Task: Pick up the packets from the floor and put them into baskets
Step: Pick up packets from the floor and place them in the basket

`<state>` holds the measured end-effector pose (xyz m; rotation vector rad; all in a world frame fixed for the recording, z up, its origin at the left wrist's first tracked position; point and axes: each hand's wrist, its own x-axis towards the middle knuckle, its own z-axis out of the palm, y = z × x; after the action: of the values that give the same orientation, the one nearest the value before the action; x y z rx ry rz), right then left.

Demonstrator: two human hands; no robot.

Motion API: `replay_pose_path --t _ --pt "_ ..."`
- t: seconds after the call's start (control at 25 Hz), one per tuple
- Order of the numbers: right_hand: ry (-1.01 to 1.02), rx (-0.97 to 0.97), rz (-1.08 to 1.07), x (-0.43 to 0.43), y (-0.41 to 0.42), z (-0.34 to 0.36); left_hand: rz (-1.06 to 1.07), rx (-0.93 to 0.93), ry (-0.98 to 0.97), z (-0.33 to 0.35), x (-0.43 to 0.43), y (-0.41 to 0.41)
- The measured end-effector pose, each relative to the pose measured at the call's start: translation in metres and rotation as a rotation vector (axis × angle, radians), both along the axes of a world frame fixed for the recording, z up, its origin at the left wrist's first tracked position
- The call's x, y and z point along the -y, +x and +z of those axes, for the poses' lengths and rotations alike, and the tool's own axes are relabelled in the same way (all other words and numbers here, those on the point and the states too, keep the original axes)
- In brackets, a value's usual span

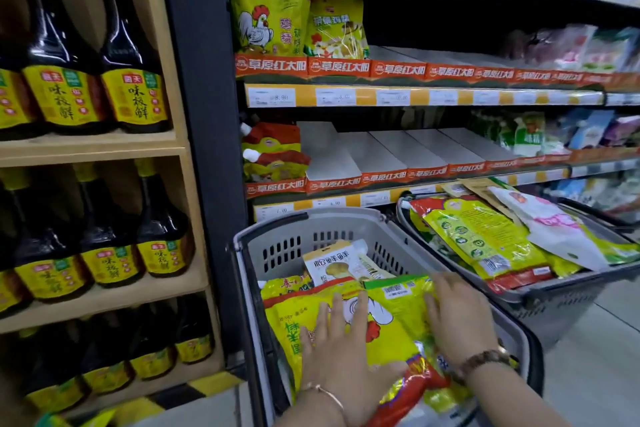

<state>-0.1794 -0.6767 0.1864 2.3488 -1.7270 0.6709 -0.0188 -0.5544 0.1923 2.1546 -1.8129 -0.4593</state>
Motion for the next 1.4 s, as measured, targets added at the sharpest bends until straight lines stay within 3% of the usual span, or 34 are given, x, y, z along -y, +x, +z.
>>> replay_pose_path --t 0.12,0.24,0.32,0.76,0.96,1.04,1.2,1.4 --pt "0.214 -0.167 0.182 -0.004 0.008 -0.008 -0.055 0.055 0.137 -0.005 0.009 -0.006" --pt "0.585 -0.062 0.230 0.008 0.004 -0.011 -0.053 0.095 0.196 -0.006 0.015 -0.002" --pt "0.664 -0.061 0.264 0.012 0.003 -0.014 -0.056 0.096 0.199 -0.009 0.017 -0.001" --pt "0.627 -0.229 0.187 0.007 0.010 -0.016 0.008 0.086 0.166 -0.017 0.020 -0.002" --pt "0.711 -0.394 0.097 0.002 0.021 0.018 -0.014 0.007 0.070 -0.005 0.010 0.008" --pt "0.725 -0.411 0.085 -0.002 0.032 0.031 -0.018 -0.095 -0.055 0.007 0.001 0.021" --pt "0.501 -0.341 0.212 -0.031 0.072 0.052 0.072 -0.263 -0.376 0.033 -0.030 0.078" --pt "0.408 -0.141 0.520 -0.092 0.175 0.057 0.268 -0.270 -0.474 0.013 -0.091 0.179"
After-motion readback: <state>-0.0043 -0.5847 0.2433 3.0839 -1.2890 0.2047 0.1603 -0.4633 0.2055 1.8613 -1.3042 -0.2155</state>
